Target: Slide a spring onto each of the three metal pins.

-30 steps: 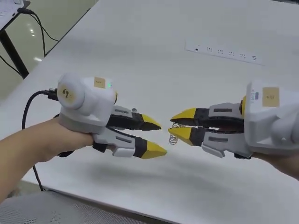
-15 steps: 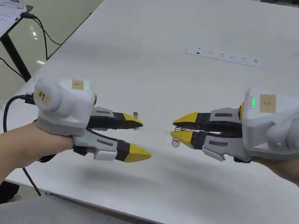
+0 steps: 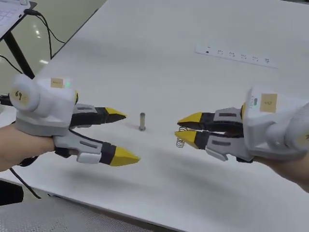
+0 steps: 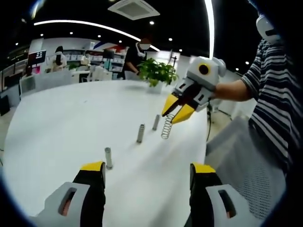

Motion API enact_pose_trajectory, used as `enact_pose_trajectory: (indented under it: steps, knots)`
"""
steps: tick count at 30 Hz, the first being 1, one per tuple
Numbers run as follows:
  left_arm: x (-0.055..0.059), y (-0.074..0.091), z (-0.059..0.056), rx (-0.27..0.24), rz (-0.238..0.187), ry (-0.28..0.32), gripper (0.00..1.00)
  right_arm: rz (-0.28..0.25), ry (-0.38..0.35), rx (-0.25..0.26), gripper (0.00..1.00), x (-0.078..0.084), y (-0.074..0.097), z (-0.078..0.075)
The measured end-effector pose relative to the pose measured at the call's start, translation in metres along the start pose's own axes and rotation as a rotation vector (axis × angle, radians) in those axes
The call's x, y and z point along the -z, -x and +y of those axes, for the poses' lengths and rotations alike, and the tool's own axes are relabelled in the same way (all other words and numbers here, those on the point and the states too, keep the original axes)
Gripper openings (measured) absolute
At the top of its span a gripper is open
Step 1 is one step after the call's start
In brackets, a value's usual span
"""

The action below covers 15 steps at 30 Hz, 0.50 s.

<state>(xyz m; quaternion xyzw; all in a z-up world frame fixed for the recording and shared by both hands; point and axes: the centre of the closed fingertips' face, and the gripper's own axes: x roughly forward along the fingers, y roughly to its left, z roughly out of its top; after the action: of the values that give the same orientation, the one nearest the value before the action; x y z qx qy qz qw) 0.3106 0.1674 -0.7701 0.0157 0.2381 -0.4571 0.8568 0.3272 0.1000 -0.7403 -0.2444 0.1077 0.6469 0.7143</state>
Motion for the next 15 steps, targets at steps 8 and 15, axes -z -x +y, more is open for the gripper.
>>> enact_pose_trajectory:
  steps: [8,15]
  knots:
    - [0.010,0.013,0.010,-0.046,0.004,0.036,0.84,-0.009,-0.017,0.008,0.07,-0.001,-0.012,-0.006]
    - [0.011,0.022,0.017,-0.082,-0.021,0.056,0.97,-0.014,-0.011,0.005,0.07,-0.005,-0.022,-0.009]
